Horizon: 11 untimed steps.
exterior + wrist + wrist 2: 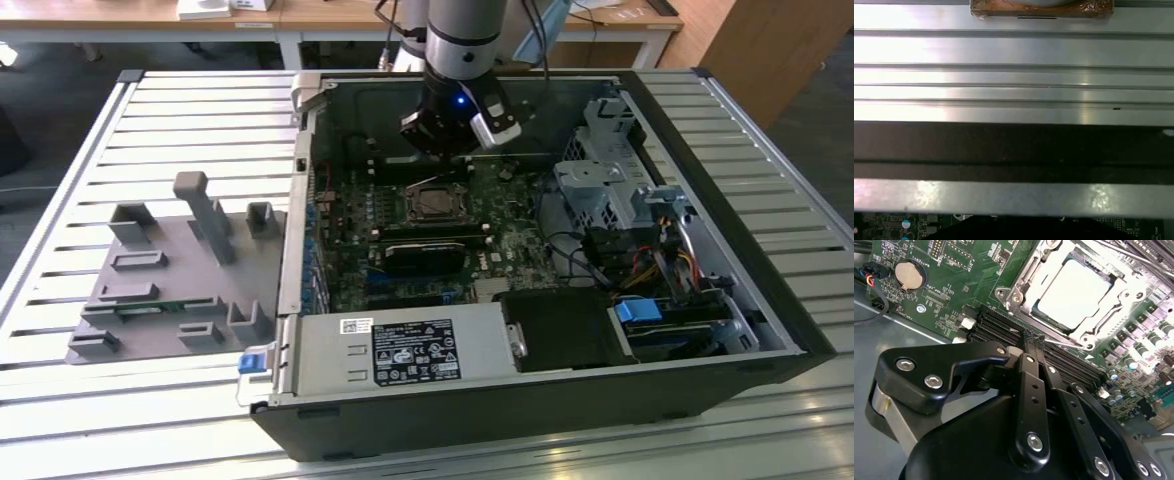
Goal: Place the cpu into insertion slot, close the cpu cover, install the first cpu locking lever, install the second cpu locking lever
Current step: 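Install the first cpu locking lever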
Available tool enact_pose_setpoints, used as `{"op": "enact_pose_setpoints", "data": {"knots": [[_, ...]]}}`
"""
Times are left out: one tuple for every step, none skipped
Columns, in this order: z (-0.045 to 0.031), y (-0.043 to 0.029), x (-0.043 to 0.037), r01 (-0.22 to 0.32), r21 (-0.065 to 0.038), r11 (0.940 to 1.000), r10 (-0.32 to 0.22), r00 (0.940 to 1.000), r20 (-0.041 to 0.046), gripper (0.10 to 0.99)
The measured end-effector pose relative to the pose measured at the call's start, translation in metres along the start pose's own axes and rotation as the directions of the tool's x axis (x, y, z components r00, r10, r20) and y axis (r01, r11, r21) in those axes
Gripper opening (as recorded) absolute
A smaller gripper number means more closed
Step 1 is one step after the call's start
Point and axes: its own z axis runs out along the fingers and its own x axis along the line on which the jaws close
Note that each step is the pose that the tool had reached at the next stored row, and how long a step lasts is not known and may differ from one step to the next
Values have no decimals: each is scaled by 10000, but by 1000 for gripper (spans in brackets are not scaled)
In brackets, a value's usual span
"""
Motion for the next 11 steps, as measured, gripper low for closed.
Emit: {"op": "enact_pose_setpoints", "data": {"knots": [[7,0,-3,1,0,10000,-1,10000,0,106],[13,-1,-6,0,0,10000,0,10000,0,106],[19,-1,-8,0,-1,10000,0,10000,0,106],[24,-2,-10,0,-1,10000,0,10000,0,106],[30,-2,-12,1,0,10000,-1,10000,0,106],[35,-3,-13,-1,0,10000,1,10000,0,106],[41,-3,-14,0,0,10000,0,10000,0,106],[48,-4,-16,0,0,10000,0,10000,0,106],[54,-4,-18,1,0,10000,-1,10000,0,106],[60,-5,-21,1,0,10000,-1,10000,-1,106],[66,-6,-23,0,-1,10000,0,10000,0,106]]}}
